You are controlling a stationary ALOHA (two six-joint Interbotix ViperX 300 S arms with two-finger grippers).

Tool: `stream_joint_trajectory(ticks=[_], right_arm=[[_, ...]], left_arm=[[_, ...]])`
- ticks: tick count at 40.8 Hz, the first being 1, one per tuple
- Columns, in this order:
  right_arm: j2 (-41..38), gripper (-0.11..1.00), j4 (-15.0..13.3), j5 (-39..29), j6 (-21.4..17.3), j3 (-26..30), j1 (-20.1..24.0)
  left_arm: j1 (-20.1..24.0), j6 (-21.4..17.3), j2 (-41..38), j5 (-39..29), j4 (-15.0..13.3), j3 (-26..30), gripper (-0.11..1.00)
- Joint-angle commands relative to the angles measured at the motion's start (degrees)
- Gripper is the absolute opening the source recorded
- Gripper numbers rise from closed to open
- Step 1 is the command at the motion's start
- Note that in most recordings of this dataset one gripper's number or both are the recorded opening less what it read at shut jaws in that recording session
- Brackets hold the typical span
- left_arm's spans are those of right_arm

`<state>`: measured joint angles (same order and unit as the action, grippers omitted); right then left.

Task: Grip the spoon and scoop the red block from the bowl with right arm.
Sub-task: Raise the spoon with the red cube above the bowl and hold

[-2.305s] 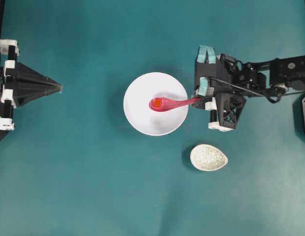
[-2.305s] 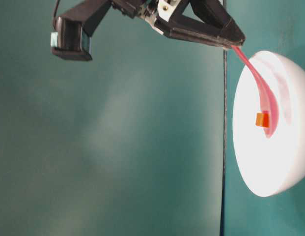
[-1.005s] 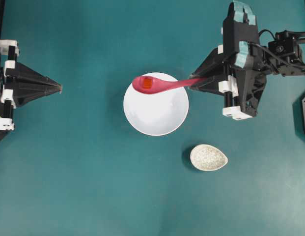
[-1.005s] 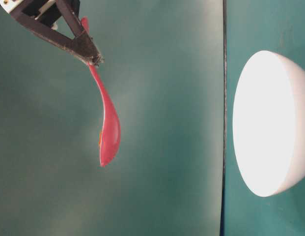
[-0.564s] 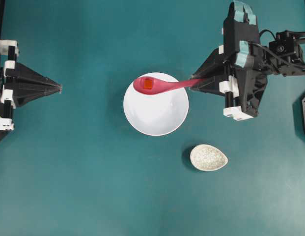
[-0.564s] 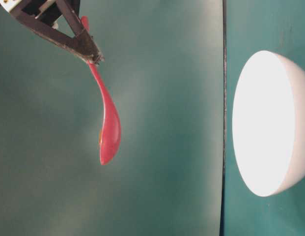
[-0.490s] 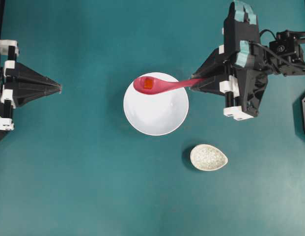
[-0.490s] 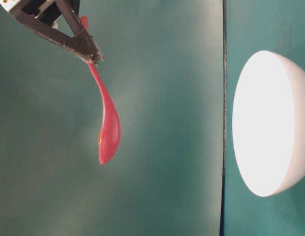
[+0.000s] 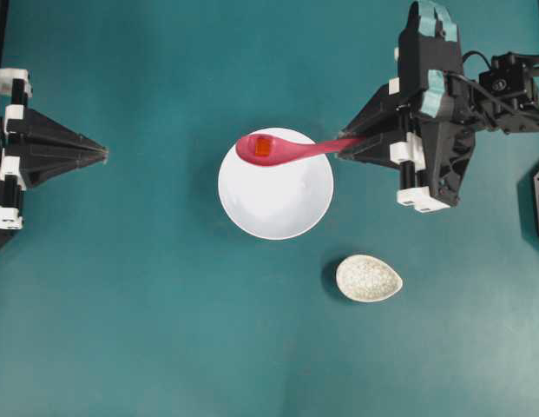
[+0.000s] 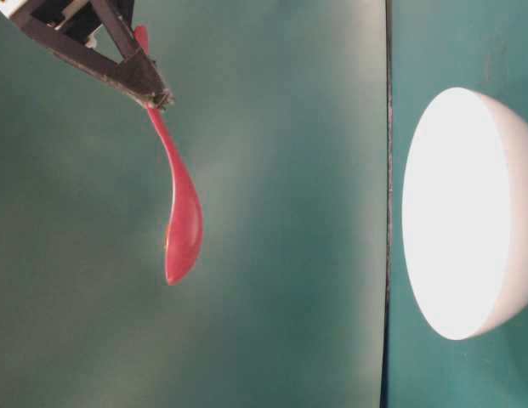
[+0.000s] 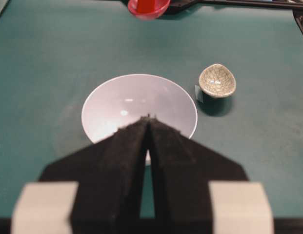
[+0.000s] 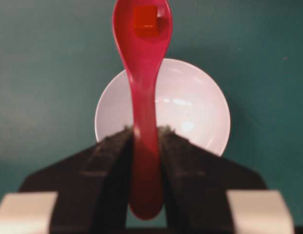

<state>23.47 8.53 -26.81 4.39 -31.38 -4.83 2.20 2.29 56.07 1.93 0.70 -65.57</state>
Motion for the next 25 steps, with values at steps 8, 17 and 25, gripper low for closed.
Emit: stream_joint_trajectory(ticks=[8, 17, 25], right_arm=[[1.05, 0.23, 0.26, 1.05, -0.18, 1.41, 0.18], [0.97, 0.23, 0.26, 1.67, -0.18, 1.41, 0.18], [1.05, 0.23, 0.26, 2.11, -0.18, 1.41, 0.18]], left_arm=[[0.18, -0.35, 0.70, 0.18, 0.18, 1.76, 0.00], [0.09, -0.35, 0.62, 0.18, 0.18, 1.85, 0.00], [0.18, -0.35, 0.70, 0.18, 0.18, 1.76, 0.00]])
